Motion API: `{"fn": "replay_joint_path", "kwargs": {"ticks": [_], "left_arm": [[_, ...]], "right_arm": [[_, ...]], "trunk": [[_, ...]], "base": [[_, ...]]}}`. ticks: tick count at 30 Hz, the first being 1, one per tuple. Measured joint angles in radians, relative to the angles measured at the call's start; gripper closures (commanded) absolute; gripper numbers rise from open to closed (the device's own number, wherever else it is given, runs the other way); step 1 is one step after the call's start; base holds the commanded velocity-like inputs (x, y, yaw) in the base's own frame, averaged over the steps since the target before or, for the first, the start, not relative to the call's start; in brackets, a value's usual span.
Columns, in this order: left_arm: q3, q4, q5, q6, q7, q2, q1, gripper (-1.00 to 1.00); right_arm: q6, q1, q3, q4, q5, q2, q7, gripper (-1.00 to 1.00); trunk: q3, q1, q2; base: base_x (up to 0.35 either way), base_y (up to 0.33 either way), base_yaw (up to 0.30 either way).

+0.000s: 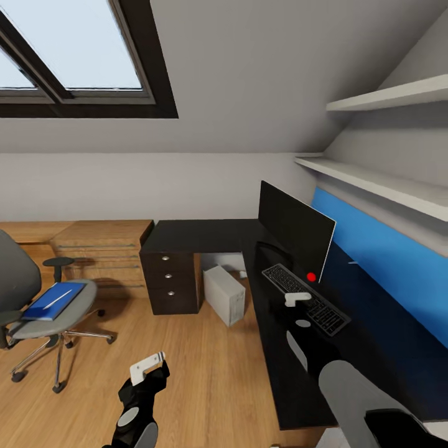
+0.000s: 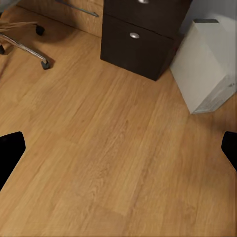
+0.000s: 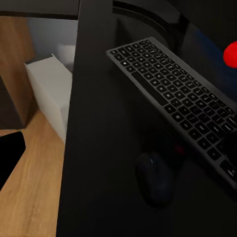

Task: In the bedroom, organize the workspace by keeping the computer under the desk, ensuring the monitor is on the desk, placing the keyboard on the desk next to the monitor, placing the mouse on the desk next to the keyboard, moving the folder from the swivel chair onto the desk next to the mouse, stacking the notebook on top of the folder with the pen on top of the notebook, and positioning the swivel chair next to the desk.

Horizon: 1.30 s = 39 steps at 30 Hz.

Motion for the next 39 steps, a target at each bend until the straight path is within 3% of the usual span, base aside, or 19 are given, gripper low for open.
{"fn": "replay_joint_path", "kwargs": {"ticks": [2, 7, 14, 21, 25, 39], "left_arm": [[-0.015, 0.006, 0.000, -0.029, 0.000, 0.000, 0.000, -1.00], [-0.035, 0.009, 0.000, -0.042, 0.003, 0.000, 0.000, -1.00], [-0.043, 0.009, -0.001, -0.047, 0.004, 0.000, 0.000, -1.00], [-0.046, -0.005, -0.001, -0.048, 0.003, 0.000, -0.001, -1.00], [-0.052, -0.012, -0.001, -0.043, 0.003, 0.000, -0.001, -1.00], [-0.059, 0.003, 0.000, -0.041, 0.006, 0.003, -0.001, -1.00]], "right_arm": [[-0.093, -0.078, -0.002, 0.166, 0.004, -0.003, 0.003, -1.00], [-0.141, -0.109, -0.009, 0.241, 0.005, -0.002, 0.001, -1.00], [-0.150, -0.118, -0.022, 0.264, -0.012, 0.000, -0.004, -1.00], [-0.151, -0.120, -0.047, 0.268, -0.105, 0.002, -0.009, -1.00], [-0.152, -0.120, -0.049, 0.269, -0.137, 0.002, -0.009, -1.00], [-0.157, -0.119, -0.047, 0.267, -0.150, -0.004, -0.003, -1.00]], "trunk": [[0.000, 0.000, 0.000], [0.000, 0.000, 0.000], [0.000, 0.000, 0.000], [0.000, 0.000, 0.000], [0.000, 0.000, 0.000], [0.000, 0.000, 0.000]], "base": [[0.000, 0.000, 0.000], [0.000, 0.000, 0.000], [0.000, 0.000, 0.000], [0.000, 0.000, 0.000], [0.000, 0.000, 0.000], [0.000, 0.000, 0.000]]}}
